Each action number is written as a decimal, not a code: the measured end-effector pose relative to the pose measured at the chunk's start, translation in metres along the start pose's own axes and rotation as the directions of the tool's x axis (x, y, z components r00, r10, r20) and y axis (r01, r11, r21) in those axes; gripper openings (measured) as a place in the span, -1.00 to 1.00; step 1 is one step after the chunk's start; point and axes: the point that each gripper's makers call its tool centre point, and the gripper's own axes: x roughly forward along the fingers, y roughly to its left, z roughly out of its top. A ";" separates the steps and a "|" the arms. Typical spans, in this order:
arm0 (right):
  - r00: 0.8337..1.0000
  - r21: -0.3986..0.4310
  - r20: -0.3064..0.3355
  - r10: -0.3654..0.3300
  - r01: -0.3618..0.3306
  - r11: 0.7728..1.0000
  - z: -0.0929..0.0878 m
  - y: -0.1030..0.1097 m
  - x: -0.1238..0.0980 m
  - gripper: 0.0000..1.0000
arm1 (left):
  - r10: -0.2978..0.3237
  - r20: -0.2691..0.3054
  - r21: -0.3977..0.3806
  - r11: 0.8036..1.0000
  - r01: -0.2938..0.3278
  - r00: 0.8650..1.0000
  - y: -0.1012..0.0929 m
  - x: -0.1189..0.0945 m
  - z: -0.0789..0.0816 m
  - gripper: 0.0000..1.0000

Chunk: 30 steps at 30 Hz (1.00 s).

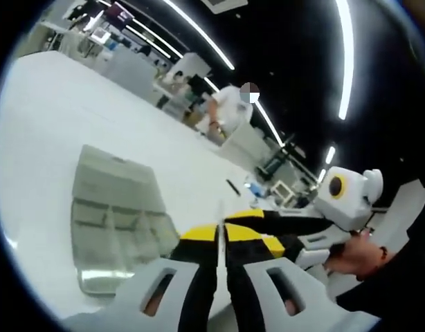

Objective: Insert the divider into the dual guide fixture by aligning both edges with the guide slots and pushing it downward to the bottom, including one-sided entry, uneven engagement, binding, and posture correction.

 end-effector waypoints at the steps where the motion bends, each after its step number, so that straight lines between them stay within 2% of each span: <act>1: 1.000 -0.004 0.002 0.002 -0.002 1.000 0.000 0.000 0.000 -0.45 | -0.004 -0.002 0.004 1.000 0.004 1.000 -0.001 0.000 0.000 -1.00; 7: 1.000 -0.013 0.001 0.020 -0.020 1.000 0.001 0.002 0.001 -0.44 | -0.004 -0.007 0.030 1.000 0.004 1.000 -0.002 -0.002 0.001 -1.00; 19: 0.997 -0.065 -0.020 0.077 -0.078 0.995 0.006 0.010 0.008 -0.47 | 0.035 -0.018 0.100 0.994 -0.033 0.999 0.005 -0.015 0.006 -1.00; 30: 0.991 -0.130 -0.061 0.121 -0.128 0.983 0.006 0.014 0.012 -0.52 | 0.086 -0.028 0.131 0.988 -0.082 0.996 0.019 -0.027 0.000 -1.00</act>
